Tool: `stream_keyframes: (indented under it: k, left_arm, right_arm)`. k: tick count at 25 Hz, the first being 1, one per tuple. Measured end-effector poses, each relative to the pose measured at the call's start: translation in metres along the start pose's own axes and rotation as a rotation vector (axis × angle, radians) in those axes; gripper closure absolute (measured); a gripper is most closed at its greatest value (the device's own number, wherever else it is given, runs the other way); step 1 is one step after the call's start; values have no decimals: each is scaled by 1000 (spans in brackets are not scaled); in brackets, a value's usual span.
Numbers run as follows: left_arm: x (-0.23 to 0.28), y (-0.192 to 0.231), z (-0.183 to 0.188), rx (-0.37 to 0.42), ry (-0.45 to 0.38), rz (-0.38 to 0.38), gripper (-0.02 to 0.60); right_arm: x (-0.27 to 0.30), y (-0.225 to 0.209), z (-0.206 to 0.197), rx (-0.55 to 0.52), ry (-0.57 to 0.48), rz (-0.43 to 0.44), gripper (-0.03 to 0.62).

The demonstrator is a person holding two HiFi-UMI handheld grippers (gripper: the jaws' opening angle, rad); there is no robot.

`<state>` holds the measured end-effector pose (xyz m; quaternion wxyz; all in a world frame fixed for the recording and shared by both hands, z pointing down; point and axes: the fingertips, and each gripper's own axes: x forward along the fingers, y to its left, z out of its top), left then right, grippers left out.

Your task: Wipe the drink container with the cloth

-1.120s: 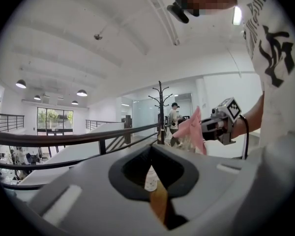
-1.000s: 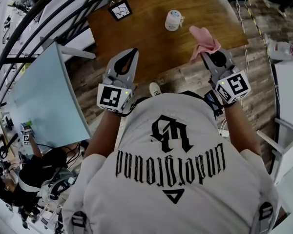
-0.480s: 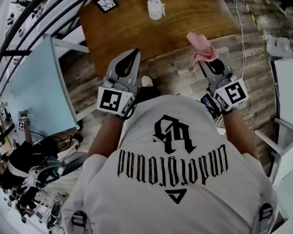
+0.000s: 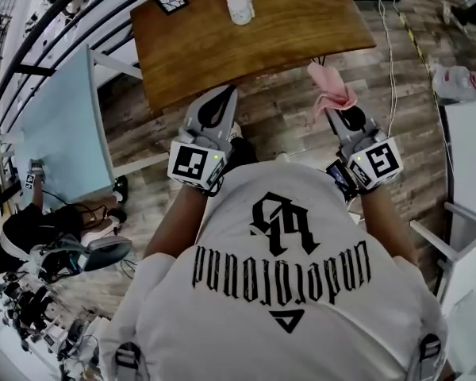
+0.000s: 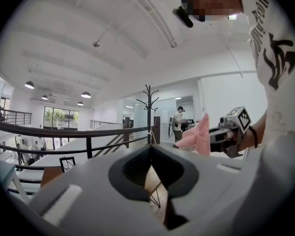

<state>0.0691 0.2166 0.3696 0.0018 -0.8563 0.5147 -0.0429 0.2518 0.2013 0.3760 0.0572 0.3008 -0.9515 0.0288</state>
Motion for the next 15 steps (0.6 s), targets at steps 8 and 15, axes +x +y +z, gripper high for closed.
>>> stream_keyframes:
  k: [8, 15]
  left_arm:
    - [-23, -40, 2, 21, -2, 13, 532]
    - [-39, -61, 9, 19, -13, 35, 532]
  right_arm:
    - [-32, 19, 1, -10, -35, 33, 559]
    - [-52, 31, 3, -11, -38, 52, 559]
